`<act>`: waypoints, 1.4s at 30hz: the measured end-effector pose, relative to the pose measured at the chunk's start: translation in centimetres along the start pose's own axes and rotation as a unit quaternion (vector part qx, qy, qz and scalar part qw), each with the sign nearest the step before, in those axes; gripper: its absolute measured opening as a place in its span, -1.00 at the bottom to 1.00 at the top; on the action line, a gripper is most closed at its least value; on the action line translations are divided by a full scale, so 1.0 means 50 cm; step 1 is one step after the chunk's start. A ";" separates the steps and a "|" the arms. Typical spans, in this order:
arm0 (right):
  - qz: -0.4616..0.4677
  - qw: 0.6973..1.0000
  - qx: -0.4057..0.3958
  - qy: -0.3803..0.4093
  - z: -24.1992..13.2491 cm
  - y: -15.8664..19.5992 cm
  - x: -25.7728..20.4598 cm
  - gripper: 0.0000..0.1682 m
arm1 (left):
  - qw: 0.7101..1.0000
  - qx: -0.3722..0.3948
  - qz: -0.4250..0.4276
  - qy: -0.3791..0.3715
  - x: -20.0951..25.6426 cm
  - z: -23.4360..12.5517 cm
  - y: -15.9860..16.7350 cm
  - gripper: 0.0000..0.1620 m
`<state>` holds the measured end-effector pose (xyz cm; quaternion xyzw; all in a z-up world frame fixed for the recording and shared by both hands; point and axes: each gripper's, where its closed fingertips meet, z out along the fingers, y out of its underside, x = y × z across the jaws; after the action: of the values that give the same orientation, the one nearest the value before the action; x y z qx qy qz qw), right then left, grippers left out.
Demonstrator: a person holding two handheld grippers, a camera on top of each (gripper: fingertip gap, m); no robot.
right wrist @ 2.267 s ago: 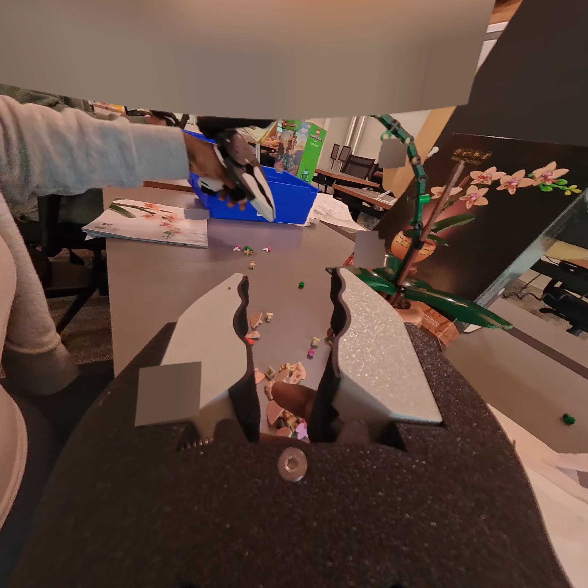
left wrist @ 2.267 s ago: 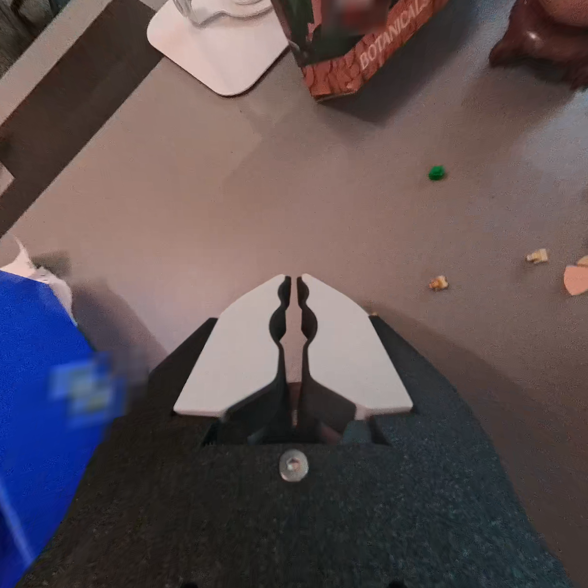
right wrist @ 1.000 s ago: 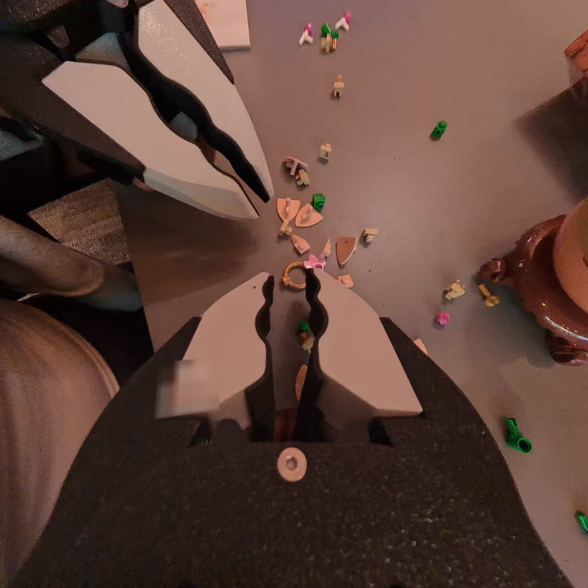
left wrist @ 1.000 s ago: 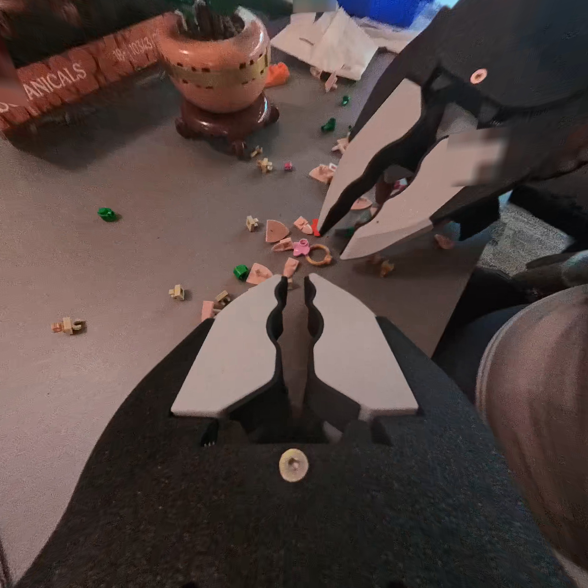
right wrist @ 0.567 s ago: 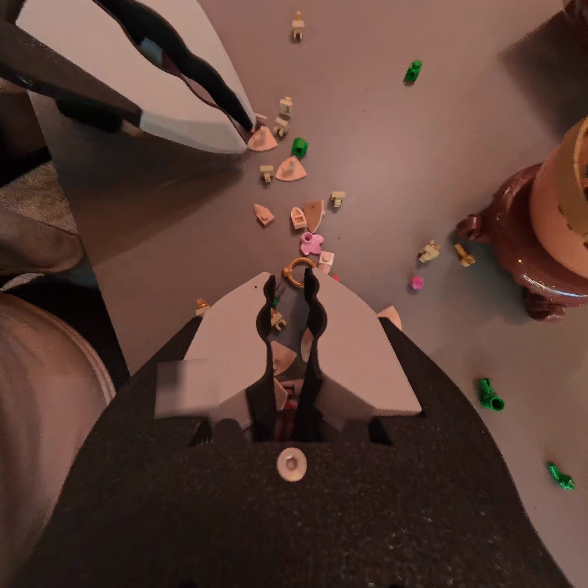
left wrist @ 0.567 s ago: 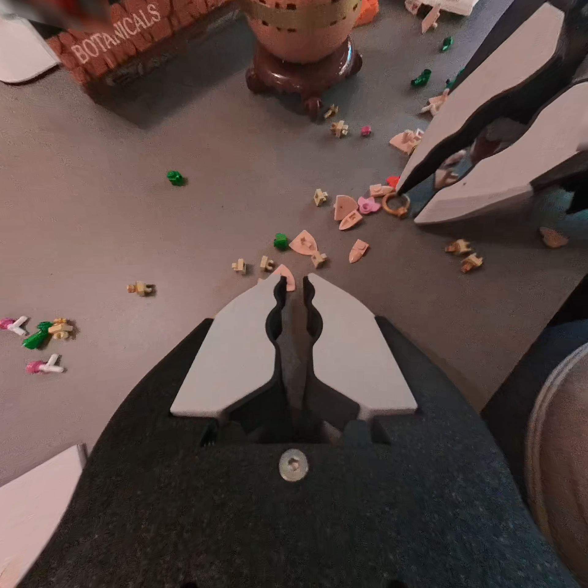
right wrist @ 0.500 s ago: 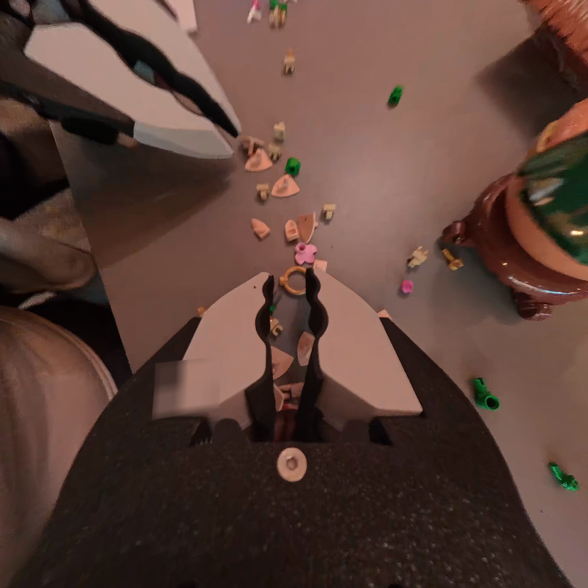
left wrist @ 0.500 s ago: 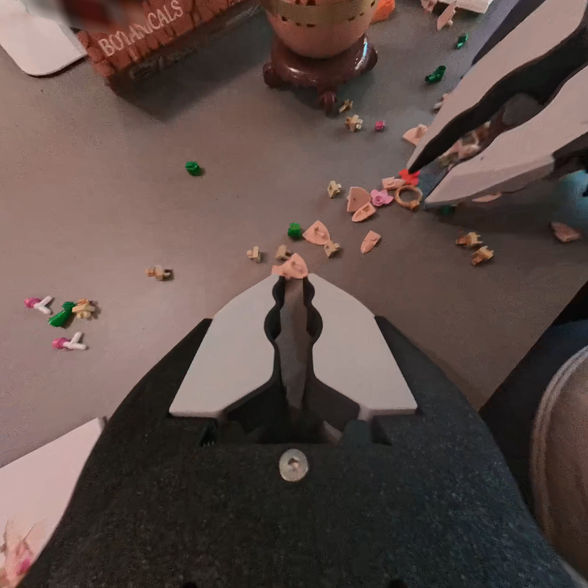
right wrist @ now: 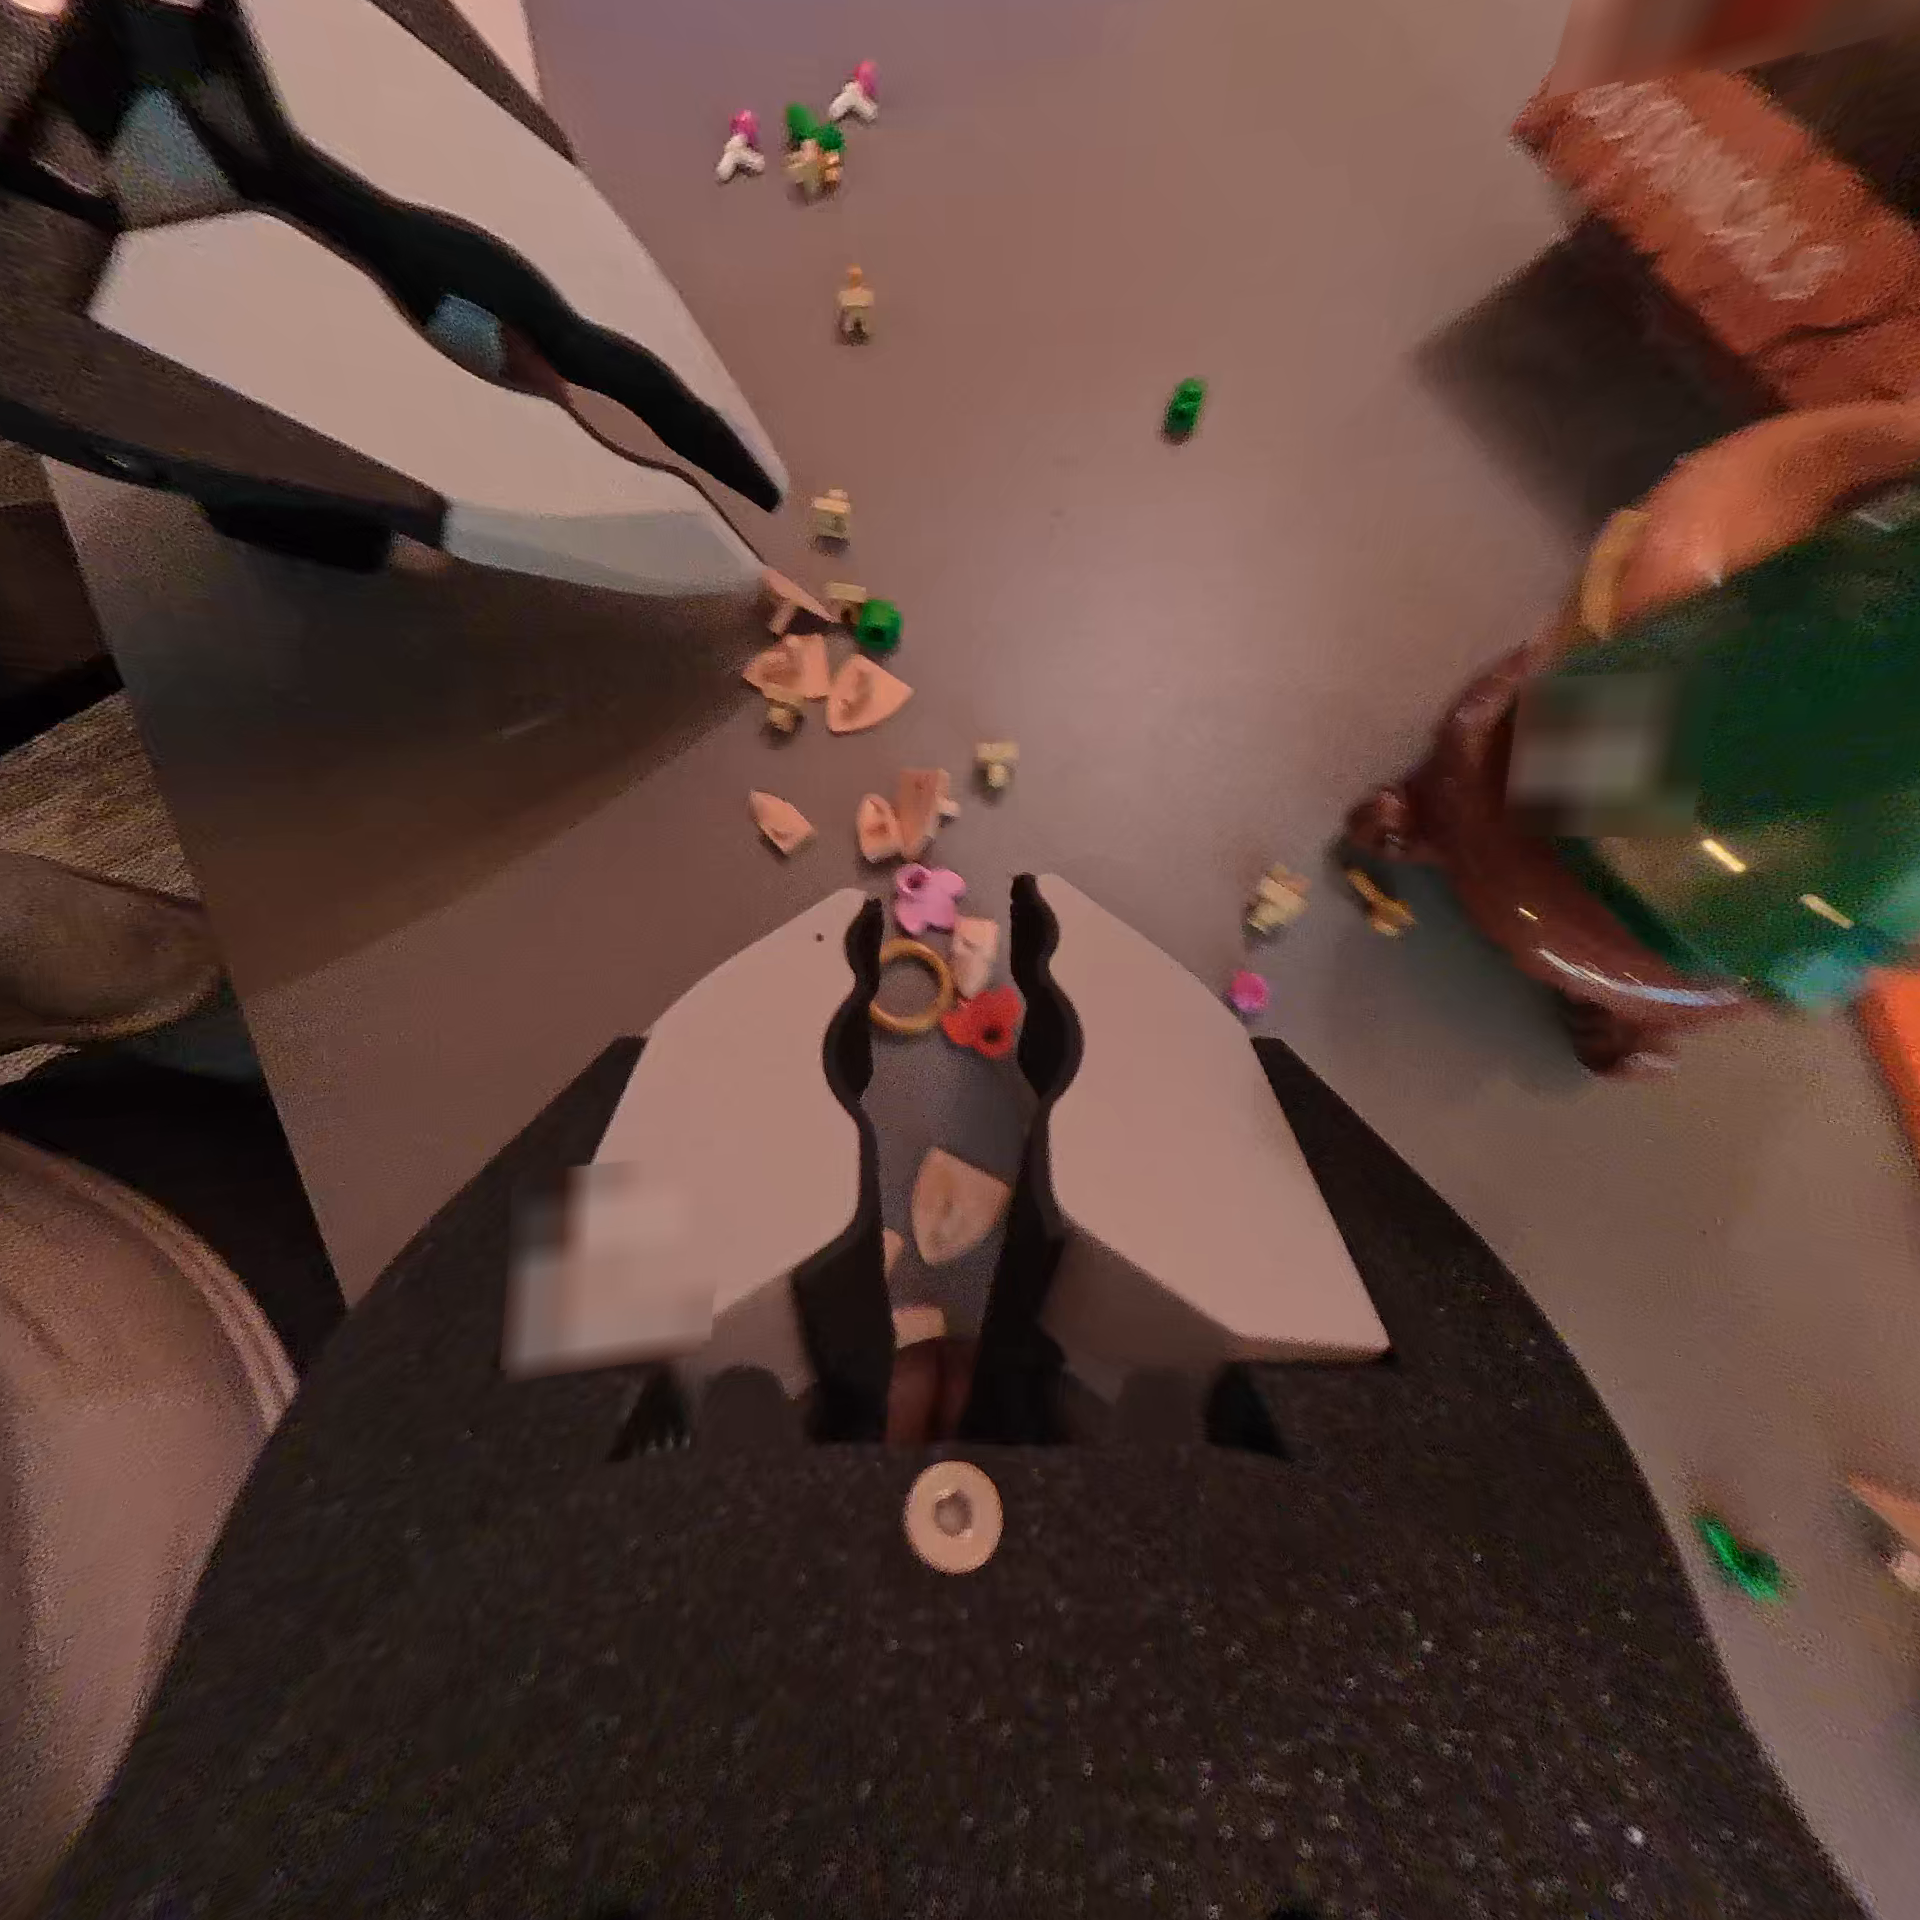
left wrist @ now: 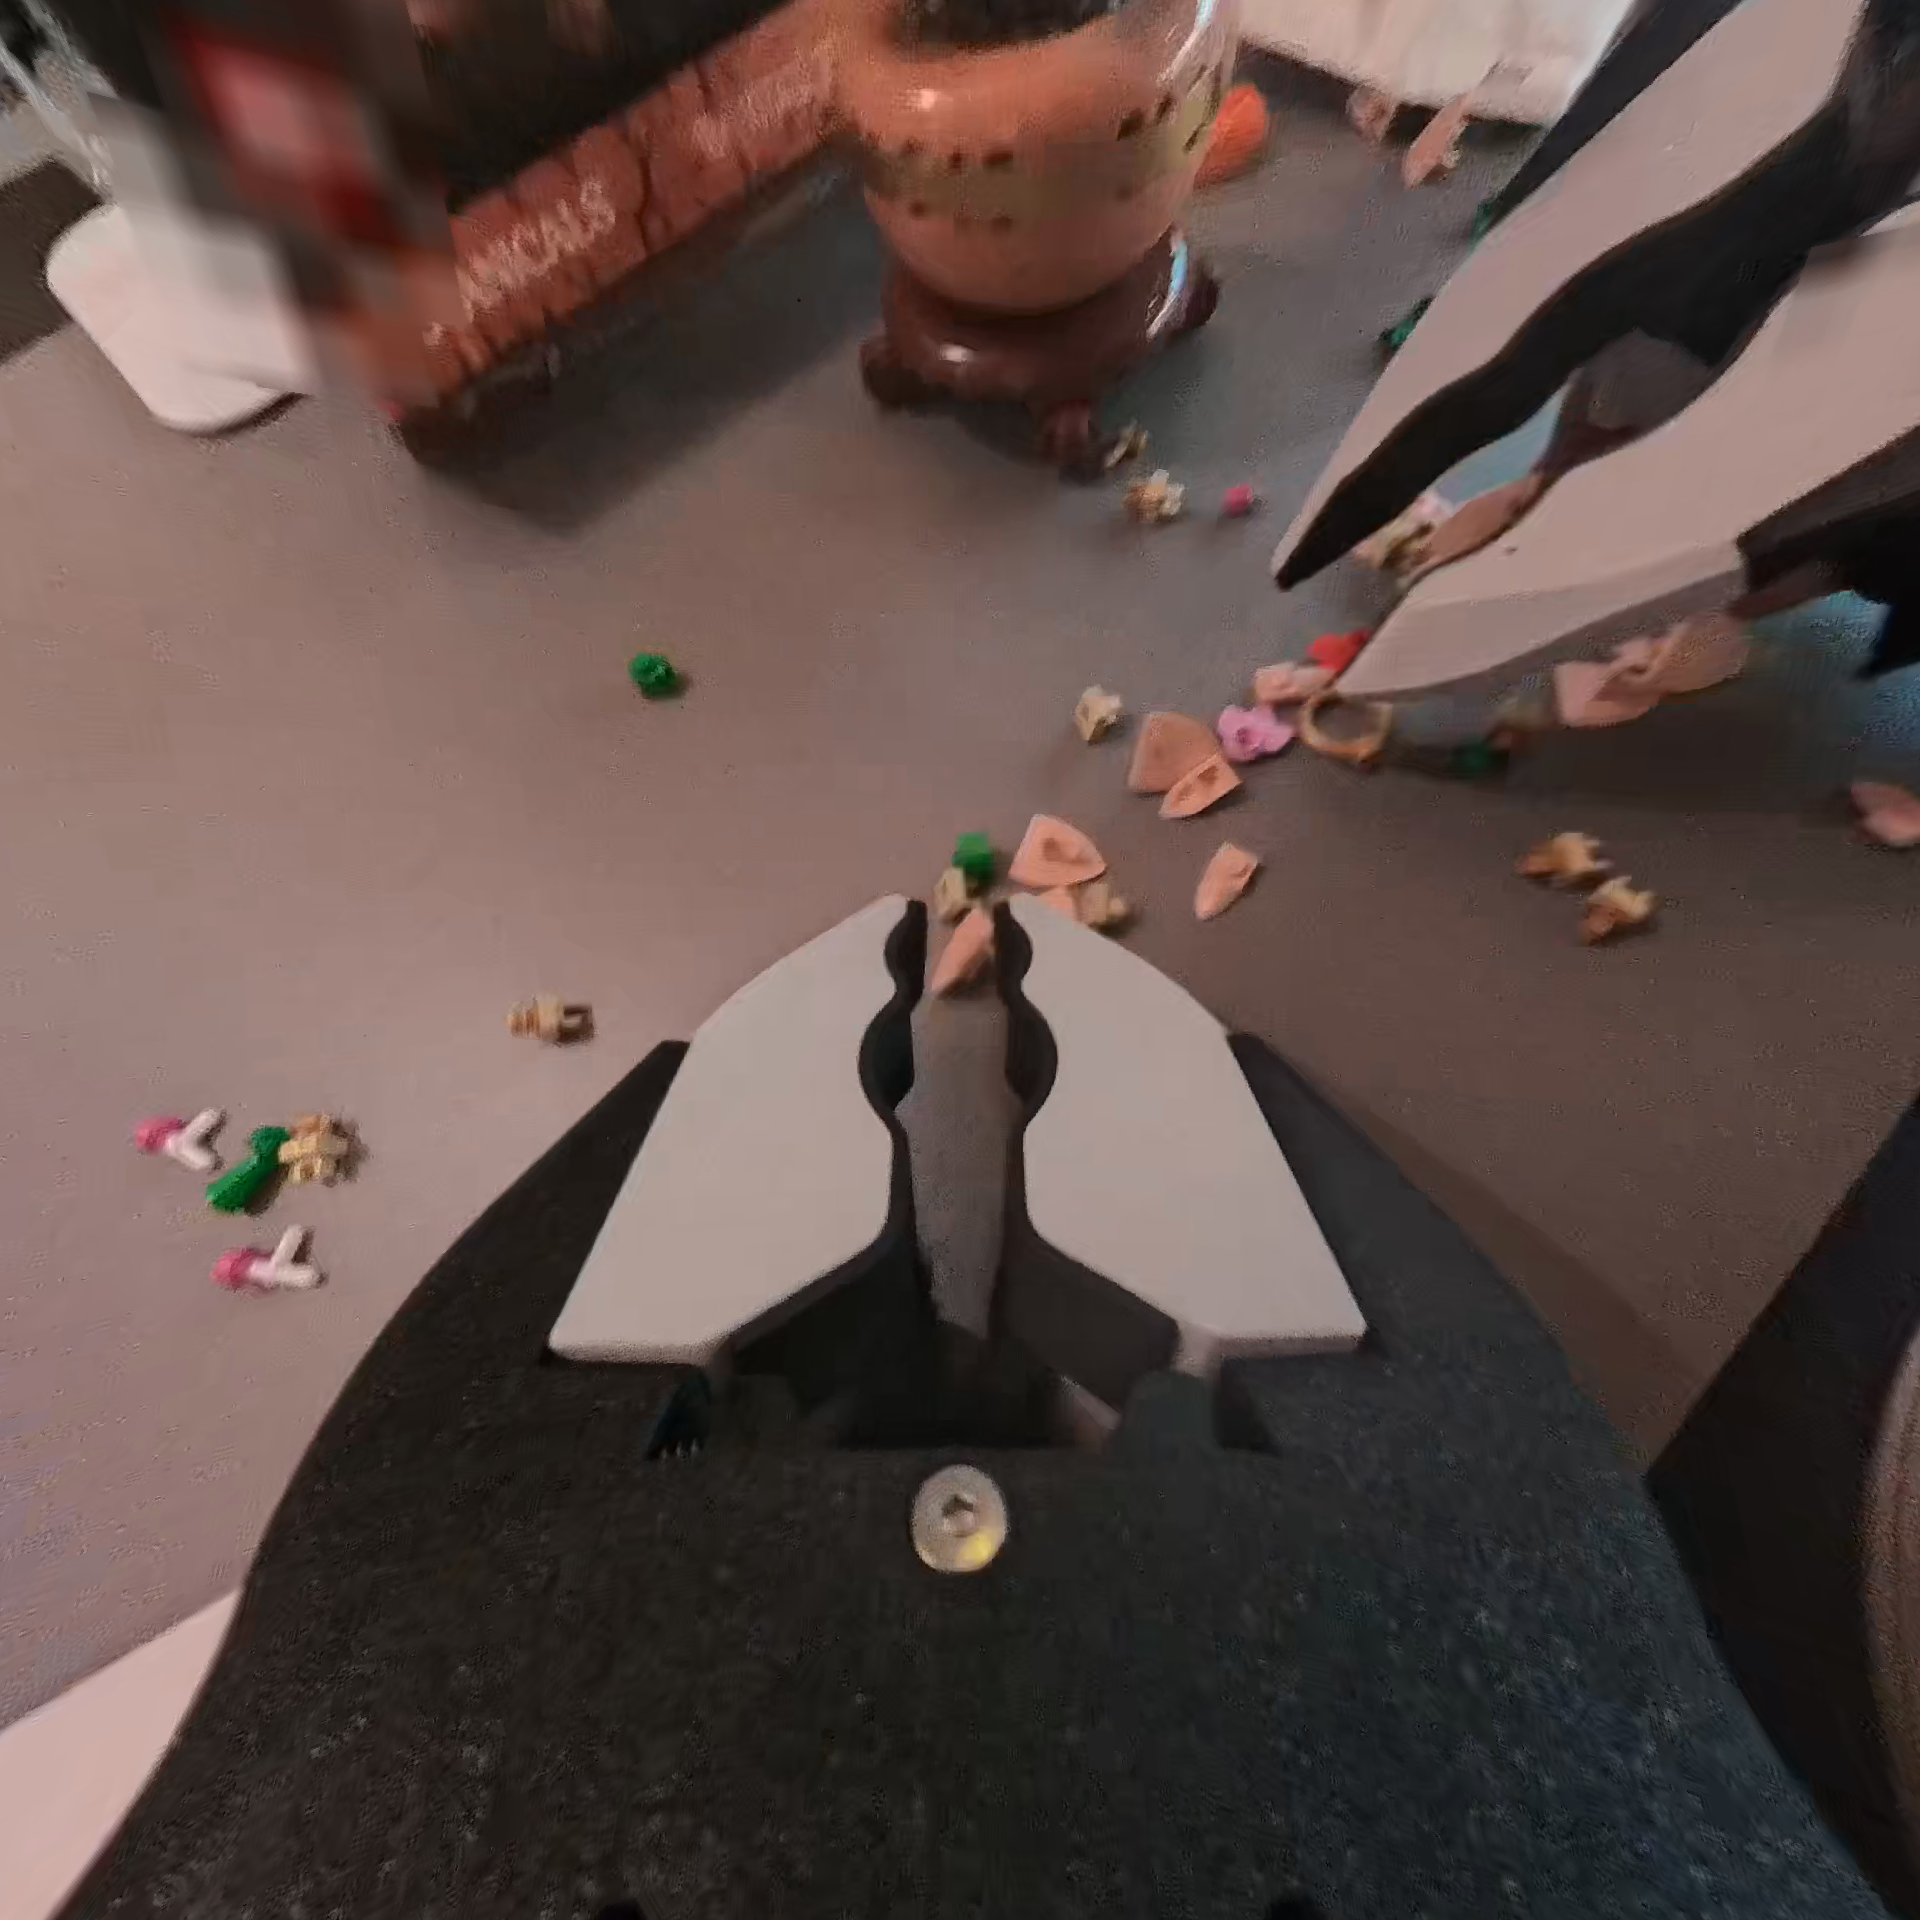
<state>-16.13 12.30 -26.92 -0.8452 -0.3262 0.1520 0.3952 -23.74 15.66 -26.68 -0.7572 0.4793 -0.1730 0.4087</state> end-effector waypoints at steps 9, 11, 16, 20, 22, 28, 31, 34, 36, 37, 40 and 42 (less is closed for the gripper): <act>0.019 0.999 -0.027 -0.032 -0.073 0.076 0.000 -0.93 | 0.988 0.023 0.090 0.126 0.144 0.065 -0.062 -0.83; 0.010 0.999 -0.026 -0.039 -0.071 0.079 -0.009 -0.93 | 0.989 -0.015 0.099 0.106 0.130 0.083 -0.047 -0.86; -0.025 0.996 -0.019 -0.080 -0.073 0.075 -0.042 -0.86 | 0.994 -0.023 0.090 0.056 0.078 0.081 -0.044 -0.87; -0.047 0.997 -0.020 -0.059 -0.052 0.076 -0.040 -0.79 | 0.986 0.033 0.087 0.135 0.138 0.033 -0.063 -0.85; -0.057 0.996 -0.021 -0.064 -0.041 0.072 -0.044 -0.79 | 0.975 0.055 0.120 0.181 0.184 0.013 -0.065 -0.84; -0.084 0.994 -0.043 -0.046 -0.041 0.079 -0.029 -0.90 | 0.967 0.025 0.201 0.152 0.202 0.050 -0.049 -0.83; -0.085 0.995 -0.046 -0.024 -0.055 0.080 -0.013 -0.83 | 0.969 -0.004 0.197 0.147 0.197 0.060 -0.035 -0.84; -0.074 0.996 -0.014 -0.047 -0.061 0.058 -0.044 -0.80 | 0.971 -0.007 0.176 0.159 0.195 0.046 -0.025 -0.83; -0.078 0.996 -0.014 -0.050 -0.053 0.054 -0.056 -0.80 | 0.976 -0.011 0.169 0.138 0.176 0.035 -0.020 -0.83; -0.086 0.995 -0.017 -0.048 -0.047 0.055 -0.057 -0.81 | 0.980 -0.014 0.156 0.125 0.166 0.031 -0.020 -0.83; -0.119 0.991 -0.019 -0.052 -0.035 0.051 -0.053 -0.87 | 0.988 -0.034 0.104 0.107 0.156 0.023 -0.015 -0.81; -0.128 0.990 -0.028 -0.051 -0.034 0.047 -0.046 -0.86 | 0.992 -0.035 0.077 0.091 0.154 0.021 -0.020 -0.78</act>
<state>-15.91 8.66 -27.65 -0.7983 -0.4557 0.1335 0.3705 -18.76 9.65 -27.53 -0.7132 0.5769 -0.1922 0.3488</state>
